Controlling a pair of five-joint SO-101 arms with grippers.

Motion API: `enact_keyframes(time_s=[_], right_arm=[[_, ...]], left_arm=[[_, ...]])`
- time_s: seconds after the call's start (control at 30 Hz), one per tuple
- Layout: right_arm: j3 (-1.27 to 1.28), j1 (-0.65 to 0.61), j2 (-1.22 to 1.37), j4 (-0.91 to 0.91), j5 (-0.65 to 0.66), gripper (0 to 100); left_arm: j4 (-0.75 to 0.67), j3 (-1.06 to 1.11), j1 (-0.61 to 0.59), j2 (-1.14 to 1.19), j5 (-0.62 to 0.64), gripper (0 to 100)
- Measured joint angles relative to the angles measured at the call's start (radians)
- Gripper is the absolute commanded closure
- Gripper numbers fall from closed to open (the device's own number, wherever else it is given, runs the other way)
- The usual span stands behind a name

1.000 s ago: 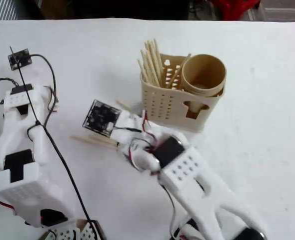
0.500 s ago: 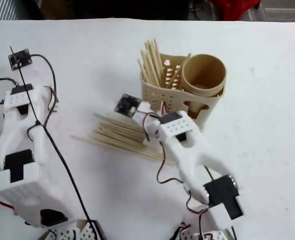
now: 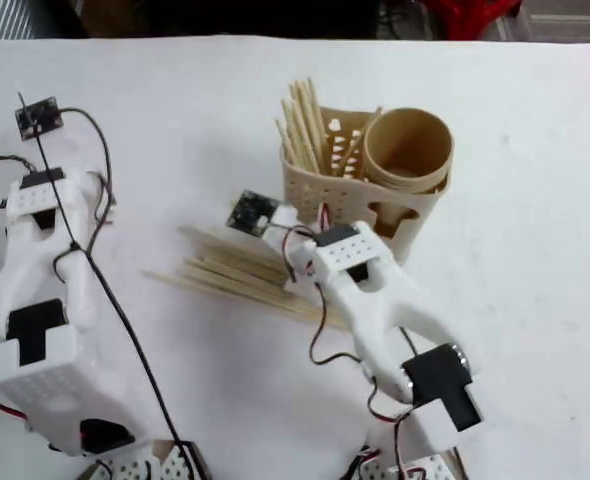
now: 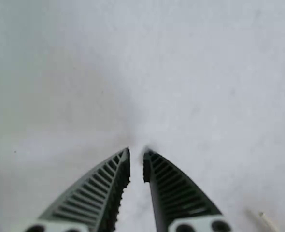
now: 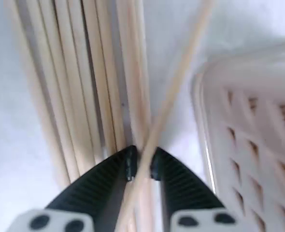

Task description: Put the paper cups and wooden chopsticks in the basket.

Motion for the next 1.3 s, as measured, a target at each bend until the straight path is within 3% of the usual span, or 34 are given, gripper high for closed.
enact_keyframes(time_s=[0.43, 0.83, 1.1, 1.3], right_arm=[[0.061, -0.025, -0.091, 0.006, 0.041, 98.2], [0.295, -0.193, -0.368, 0.008, 0.014, 98.1], [0.354, -0.215, -0.381, -0.018, 0.011, 97.8], [0.354, -0.227, -0.359, -0.025, 0.011, 92.4]], left_arm=[[0.0, 0.0, 0.0, 0.0, 0.0, 93], [0.0, 0.0, 0.0, 0.0, 0.0, 93], [0.0, 0.0, 0.0, 0.0, 0.0, 93], [0.0, 0.0, 0.0, 0.0, 0.0, 93]])
